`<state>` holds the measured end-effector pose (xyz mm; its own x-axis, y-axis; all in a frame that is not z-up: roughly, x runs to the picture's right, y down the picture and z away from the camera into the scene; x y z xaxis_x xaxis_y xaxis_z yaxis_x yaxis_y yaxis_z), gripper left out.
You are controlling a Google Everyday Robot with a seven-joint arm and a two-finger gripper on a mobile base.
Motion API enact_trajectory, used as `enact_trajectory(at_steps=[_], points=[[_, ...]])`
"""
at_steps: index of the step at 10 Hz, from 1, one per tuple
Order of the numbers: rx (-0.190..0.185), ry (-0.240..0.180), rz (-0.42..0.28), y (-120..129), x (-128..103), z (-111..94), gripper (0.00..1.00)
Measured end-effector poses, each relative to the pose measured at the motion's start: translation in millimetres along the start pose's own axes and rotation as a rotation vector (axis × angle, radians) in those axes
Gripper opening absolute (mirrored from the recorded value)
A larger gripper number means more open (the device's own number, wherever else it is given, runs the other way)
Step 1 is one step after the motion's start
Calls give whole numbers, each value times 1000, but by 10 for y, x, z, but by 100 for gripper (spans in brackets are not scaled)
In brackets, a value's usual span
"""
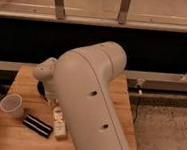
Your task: Stand the bottle upright
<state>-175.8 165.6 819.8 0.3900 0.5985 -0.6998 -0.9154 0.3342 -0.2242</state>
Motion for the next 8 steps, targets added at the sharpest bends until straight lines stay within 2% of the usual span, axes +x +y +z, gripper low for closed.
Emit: enact_trajectory(at_steps=[1,5,8], points=[[6,-19,8,-46,-16,-91,0],[40,-138,64,-353,-95,-762,0],[79,-234,119,-635,-155,-1238,0]])
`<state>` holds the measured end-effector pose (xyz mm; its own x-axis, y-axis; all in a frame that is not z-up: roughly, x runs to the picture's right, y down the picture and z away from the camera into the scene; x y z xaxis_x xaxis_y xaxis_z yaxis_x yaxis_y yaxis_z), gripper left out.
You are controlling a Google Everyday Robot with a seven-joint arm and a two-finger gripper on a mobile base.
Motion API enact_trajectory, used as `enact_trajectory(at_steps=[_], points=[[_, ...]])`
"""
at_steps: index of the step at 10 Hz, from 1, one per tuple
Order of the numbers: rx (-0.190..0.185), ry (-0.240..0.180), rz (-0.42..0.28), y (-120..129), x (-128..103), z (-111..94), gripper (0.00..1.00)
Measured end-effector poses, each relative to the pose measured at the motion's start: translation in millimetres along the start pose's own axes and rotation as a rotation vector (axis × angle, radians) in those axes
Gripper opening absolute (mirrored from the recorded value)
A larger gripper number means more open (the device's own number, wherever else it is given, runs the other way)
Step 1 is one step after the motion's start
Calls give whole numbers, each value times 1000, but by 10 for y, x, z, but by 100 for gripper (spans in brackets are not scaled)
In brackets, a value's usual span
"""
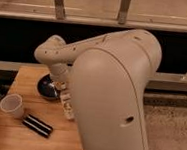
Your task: Stand the bottle upright
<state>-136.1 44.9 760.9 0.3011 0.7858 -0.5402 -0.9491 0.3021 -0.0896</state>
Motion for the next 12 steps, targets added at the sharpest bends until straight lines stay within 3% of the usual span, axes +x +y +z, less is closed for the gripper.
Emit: enact_trajectory(at_steps=[3,5,10,12], points=[[17,-48,43,-165,-100,-121,0],[5,-71,64,-182,-146,-119,0],[-82,-146,97,-128,-249,-124,0],[-95,-154,97,-95,-274,-90,0]])
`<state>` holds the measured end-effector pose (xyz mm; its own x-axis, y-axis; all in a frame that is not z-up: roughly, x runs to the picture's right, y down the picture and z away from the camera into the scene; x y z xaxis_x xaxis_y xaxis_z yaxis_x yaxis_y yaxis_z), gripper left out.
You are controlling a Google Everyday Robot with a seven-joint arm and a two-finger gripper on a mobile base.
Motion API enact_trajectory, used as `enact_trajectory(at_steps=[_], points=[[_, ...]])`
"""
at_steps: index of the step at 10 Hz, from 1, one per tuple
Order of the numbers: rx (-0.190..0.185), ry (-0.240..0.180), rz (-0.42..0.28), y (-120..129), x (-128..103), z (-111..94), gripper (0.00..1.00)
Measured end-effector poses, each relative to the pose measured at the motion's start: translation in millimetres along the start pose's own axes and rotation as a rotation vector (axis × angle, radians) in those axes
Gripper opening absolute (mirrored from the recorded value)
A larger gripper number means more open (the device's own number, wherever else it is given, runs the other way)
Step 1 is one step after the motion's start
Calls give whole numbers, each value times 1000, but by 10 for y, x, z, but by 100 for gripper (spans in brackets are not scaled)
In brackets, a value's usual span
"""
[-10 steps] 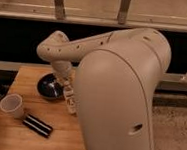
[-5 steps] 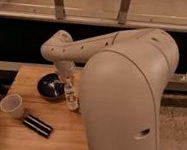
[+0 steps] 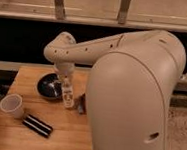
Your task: Stand the bottle upright
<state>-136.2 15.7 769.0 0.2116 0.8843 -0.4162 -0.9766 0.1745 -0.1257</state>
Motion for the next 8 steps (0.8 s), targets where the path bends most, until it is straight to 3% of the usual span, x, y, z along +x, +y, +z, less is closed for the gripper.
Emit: enact_trajectory(at_steps=[5,8], points=[[-2,-6,3,31,35,127,0],[1,0,7,20,61,104,0]])
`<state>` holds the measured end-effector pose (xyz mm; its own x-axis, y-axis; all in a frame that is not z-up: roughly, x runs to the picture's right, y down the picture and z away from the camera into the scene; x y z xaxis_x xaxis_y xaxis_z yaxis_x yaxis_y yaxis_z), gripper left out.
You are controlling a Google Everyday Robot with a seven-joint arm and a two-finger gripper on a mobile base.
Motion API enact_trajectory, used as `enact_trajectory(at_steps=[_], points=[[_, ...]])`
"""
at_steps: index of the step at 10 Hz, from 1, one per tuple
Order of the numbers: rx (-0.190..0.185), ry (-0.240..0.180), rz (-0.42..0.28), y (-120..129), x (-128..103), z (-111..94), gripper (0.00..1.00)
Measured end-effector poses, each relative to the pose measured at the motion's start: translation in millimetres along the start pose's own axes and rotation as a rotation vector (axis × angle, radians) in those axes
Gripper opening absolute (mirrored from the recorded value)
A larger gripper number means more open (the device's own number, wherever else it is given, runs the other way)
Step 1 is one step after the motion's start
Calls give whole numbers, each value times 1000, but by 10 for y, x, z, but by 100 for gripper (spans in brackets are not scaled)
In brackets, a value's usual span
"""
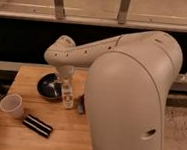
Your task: Stand the bottle upright
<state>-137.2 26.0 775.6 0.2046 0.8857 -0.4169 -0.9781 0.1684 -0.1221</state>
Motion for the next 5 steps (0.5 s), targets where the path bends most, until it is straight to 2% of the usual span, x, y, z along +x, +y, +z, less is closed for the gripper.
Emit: enact_trajectory(at_steps=[3,5], points=[[3,-5,-4,8,17,-23,0],[9,-30,-4,1,-3,-101,0]])
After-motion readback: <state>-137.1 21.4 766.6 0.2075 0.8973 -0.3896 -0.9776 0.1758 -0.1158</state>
